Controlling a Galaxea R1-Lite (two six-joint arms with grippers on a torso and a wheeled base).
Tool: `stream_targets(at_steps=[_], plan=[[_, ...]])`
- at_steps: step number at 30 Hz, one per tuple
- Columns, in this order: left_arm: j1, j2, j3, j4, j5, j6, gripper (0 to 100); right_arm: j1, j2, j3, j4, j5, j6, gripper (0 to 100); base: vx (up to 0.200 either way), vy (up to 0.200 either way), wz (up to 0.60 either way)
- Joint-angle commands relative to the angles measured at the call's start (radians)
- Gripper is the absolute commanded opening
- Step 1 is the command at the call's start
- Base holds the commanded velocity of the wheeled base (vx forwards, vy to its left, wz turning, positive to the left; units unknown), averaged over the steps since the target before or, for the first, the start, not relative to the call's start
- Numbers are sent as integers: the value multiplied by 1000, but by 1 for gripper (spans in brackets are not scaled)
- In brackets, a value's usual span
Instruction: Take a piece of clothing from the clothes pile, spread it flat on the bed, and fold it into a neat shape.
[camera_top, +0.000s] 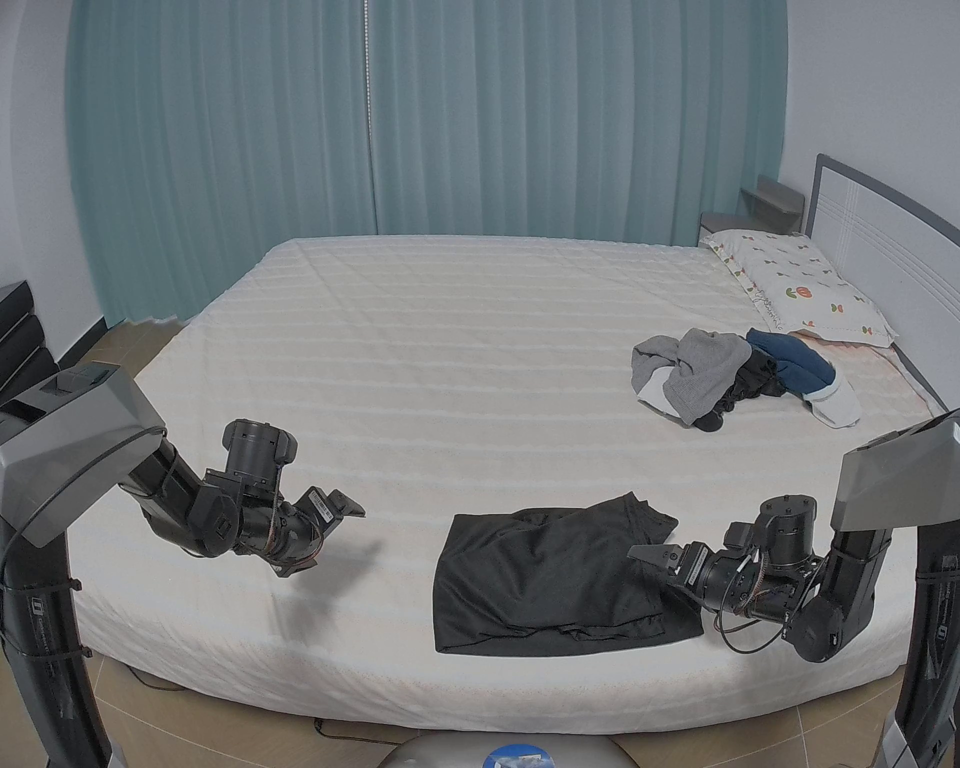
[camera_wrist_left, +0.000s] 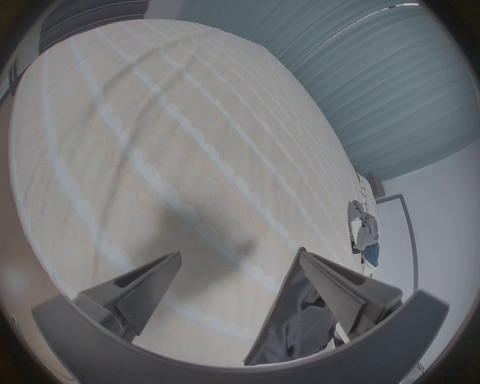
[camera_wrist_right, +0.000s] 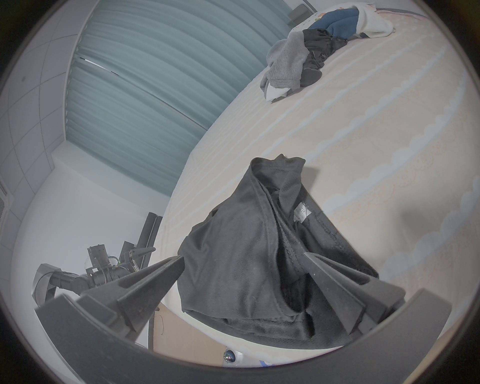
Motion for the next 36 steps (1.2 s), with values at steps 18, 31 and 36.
stream_targets(at_steps=[18, 31, 36], plan=[[-2, 17, -3, 1, 2, -1, 100, 1, 81, 66, -34, 1, -136, 0, 0, 0, 0], [-2, 18, -2, 1, 2, 1, 100, -92, -6, 167, -79, 34, -173, 0, 0, 0, 0], [-2, 18, -2, 1, 3, 1, 100, -125, -9, 187, -79, 71, -228, 0, 0, 0, 0]])
